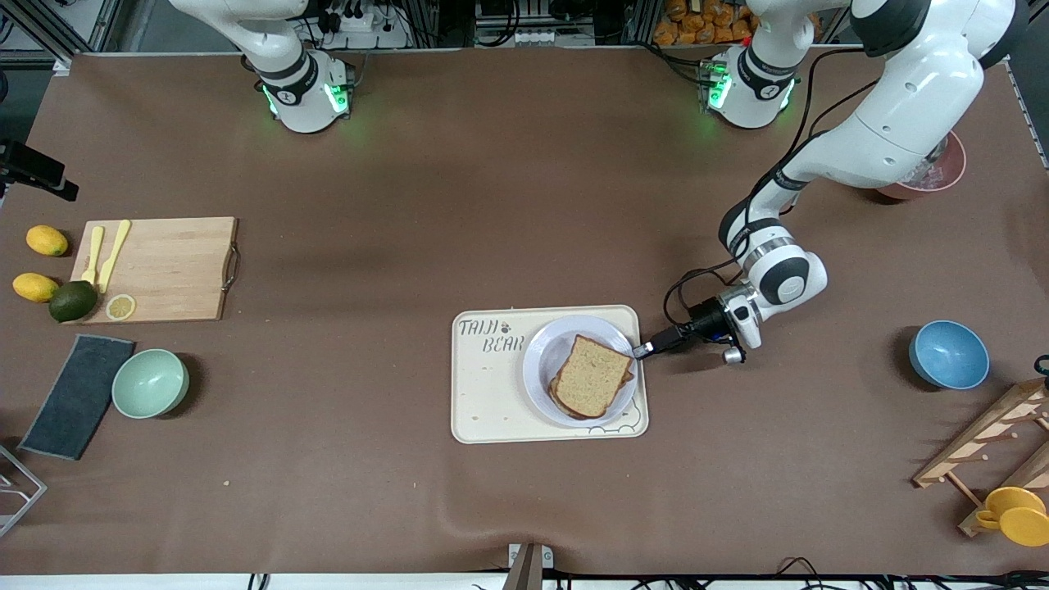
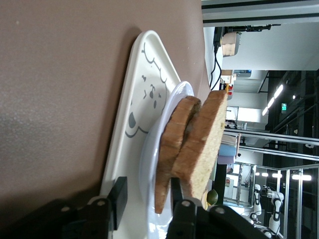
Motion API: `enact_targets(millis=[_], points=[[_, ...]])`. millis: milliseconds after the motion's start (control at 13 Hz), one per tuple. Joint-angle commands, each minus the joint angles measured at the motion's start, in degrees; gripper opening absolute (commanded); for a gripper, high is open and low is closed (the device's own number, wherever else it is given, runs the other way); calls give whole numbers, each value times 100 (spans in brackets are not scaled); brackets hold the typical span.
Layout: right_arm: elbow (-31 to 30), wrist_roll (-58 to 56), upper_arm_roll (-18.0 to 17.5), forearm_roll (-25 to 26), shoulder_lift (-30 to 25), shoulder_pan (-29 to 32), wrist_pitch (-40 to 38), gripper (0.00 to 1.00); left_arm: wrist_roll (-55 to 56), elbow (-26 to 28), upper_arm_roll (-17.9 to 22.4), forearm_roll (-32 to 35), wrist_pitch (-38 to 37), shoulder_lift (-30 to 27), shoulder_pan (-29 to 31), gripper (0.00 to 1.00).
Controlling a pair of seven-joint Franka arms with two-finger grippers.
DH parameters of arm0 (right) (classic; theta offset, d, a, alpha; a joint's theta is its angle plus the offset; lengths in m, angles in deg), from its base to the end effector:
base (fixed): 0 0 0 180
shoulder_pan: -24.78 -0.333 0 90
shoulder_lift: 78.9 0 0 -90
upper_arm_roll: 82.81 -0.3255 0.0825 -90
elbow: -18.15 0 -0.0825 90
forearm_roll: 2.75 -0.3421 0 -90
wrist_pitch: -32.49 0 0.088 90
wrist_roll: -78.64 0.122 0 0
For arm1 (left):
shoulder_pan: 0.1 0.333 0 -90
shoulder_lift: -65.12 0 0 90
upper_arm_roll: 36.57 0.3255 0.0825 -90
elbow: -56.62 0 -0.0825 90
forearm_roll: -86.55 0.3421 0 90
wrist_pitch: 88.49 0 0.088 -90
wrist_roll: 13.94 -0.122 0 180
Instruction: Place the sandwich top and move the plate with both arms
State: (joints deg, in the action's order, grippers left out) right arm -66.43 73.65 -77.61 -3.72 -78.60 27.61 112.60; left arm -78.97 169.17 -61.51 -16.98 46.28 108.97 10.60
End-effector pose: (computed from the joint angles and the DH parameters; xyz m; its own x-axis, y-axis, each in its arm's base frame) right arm 0.4906 -0.0667 0.6419 0.9954 -0.0497 -0.0814 -0.0518 -0.9984 -0.0236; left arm 0.5563 -0.1613 0.1402 0.9214 0.3842 -0.0580 0.1782 -0.2851 0.9418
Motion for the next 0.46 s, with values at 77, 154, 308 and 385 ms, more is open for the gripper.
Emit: enact_targets(millis=[77, 154, 308, 385], points=[[11, 121, 51, 18, -21, -98, -22, 100, 1068, 285, 24, 804, 32, -754, 151, 38], [11, 121, 51, 18, -13, -98, -22, 100, 1410, 285, 33, 1243, 32, -904, 160, 37], [11, 121, 51, 18, -21, -98, -22, 100, 2175, 268, 51, 2052, 85, -1167, 160, 36], [11, 121, 51, 18, -13, -98, -22, 100, 2544, 250, 59, 2525, 111, -1317, 160, 36]])
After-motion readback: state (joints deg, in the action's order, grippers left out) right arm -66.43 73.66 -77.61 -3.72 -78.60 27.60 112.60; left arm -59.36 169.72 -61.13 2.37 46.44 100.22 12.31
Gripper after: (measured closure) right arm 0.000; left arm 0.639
